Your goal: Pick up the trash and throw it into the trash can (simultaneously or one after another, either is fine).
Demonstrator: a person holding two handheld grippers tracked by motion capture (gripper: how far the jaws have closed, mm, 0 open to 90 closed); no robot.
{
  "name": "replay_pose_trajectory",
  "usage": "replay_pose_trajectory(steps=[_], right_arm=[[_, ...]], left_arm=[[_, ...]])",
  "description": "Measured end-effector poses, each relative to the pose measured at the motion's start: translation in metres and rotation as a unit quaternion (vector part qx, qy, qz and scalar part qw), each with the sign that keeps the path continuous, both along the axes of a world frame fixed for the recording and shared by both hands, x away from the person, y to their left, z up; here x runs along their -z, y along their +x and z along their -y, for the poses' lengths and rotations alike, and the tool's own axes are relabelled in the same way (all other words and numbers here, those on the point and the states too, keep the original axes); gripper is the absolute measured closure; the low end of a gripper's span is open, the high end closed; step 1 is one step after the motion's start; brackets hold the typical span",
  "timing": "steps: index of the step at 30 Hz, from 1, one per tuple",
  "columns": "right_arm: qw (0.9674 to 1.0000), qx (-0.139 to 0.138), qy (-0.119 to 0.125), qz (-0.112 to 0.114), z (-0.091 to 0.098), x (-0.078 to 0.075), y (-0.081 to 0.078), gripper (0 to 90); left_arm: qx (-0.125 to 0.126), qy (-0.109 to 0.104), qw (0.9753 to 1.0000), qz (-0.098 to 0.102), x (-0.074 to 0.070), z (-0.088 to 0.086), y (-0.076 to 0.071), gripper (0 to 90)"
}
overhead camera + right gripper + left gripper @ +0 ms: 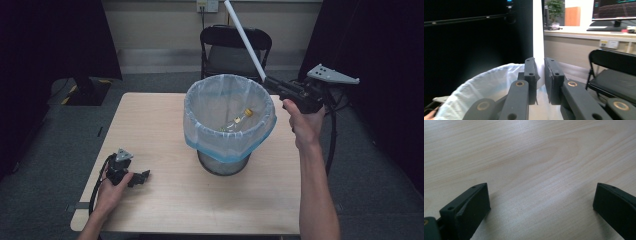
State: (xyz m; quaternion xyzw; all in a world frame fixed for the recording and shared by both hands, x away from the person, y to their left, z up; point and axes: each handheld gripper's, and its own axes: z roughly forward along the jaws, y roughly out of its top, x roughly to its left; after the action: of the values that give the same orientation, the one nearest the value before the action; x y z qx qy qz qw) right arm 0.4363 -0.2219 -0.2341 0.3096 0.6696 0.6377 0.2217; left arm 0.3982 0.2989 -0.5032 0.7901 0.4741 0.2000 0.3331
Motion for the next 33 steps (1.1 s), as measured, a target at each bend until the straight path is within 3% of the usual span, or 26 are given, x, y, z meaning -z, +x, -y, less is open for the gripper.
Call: replay_pose_trajectory(steps=[9,12,30,33], right_arm=[[0.9998,-0.016,-0.011,-0.005,-0.015,0.005,-0.001,81.0],[0.9995,-0.023,-0.014,-0.016,-0.021,0.01,-0.001,80.9],[0.998,-0.046,-0.026,-0.035,-0.032,0.021,0.001,79.7],[0.9976,-0.05,-0.023,-0.041,-0.034,0.023,0.006,73.3]], left_arm=[[0.0,-0.001,1.0,-0.001,0.0,0.0,0.0,0.3],[0.0,-0.001,1.0,-0.001,0.0,0.0,0.0,0.3],[0.0,-0.002,1.0,-0.001,0.0,0.0,0.0,0.3],[0.001,-0.002,1.0,0.0,0.0,0.0,0.0,0.3]])
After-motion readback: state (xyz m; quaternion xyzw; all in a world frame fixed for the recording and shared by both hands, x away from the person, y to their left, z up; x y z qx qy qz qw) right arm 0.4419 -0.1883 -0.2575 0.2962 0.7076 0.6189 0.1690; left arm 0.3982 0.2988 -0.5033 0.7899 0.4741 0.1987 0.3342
